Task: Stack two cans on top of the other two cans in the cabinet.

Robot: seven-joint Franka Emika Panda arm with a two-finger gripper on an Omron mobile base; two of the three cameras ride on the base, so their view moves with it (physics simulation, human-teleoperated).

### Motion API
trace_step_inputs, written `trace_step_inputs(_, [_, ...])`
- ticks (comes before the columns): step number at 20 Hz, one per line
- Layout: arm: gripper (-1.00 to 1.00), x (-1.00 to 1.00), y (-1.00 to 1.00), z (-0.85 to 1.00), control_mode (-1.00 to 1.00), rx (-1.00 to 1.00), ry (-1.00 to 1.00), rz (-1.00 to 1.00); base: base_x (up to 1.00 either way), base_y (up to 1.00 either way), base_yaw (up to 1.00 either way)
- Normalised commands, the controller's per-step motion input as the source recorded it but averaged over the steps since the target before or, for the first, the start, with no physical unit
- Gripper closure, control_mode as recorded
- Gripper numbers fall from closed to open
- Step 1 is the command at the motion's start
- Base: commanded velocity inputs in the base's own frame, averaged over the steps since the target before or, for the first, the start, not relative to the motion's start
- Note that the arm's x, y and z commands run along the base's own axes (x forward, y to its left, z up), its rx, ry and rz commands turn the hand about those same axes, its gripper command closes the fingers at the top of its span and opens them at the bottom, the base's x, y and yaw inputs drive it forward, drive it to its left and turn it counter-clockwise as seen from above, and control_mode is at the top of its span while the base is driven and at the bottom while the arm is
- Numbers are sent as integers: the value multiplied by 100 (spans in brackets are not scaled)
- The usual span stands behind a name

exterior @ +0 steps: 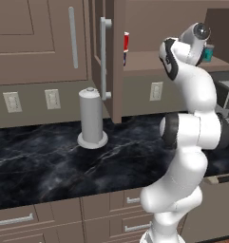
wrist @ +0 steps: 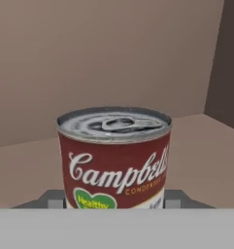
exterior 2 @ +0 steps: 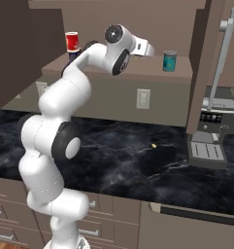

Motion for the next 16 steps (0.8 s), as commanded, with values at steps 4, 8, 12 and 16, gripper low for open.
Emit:
trace_step_inputs(4, [100, -36, 0, 21, -100, -2, -31, -13, 0, 0, 0])
trace_step_inputs(8, [100, -19, -5, 25, -100, -3, -24, -19, 0, 0, 0])
trace_step_inputs(12, [100, -15, -13, 37, -100, 0, -1, -19, 0, 0, 0])
trace_step_inputs(16, [100, -11, -15, 45, -100, 0, 0, -14, 0, 0, 0])
